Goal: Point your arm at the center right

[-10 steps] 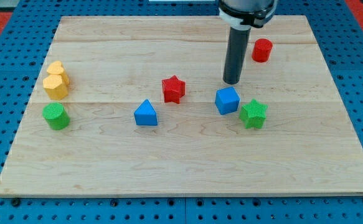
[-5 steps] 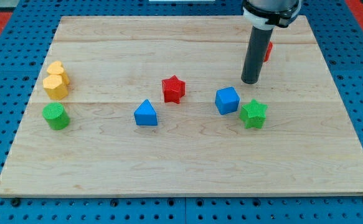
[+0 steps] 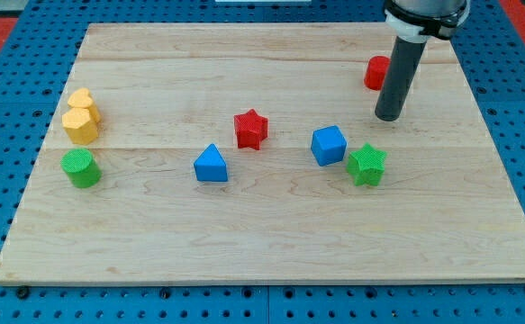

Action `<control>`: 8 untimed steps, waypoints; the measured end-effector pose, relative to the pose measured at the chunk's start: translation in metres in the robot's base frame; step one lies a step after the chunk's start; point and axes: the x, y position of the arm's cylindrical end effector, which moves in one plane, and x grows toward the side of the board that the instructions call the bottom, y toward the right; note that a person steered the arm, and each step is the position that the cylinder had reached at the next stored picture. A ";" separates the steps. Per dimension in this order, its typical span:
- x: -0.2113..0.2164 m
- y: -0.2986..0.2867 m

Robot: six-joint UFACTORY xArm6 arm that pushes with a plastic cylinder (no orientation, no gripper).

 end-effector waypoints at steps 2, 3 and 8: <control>0.000 0.021; 0.000 0.030; 0.000 0.093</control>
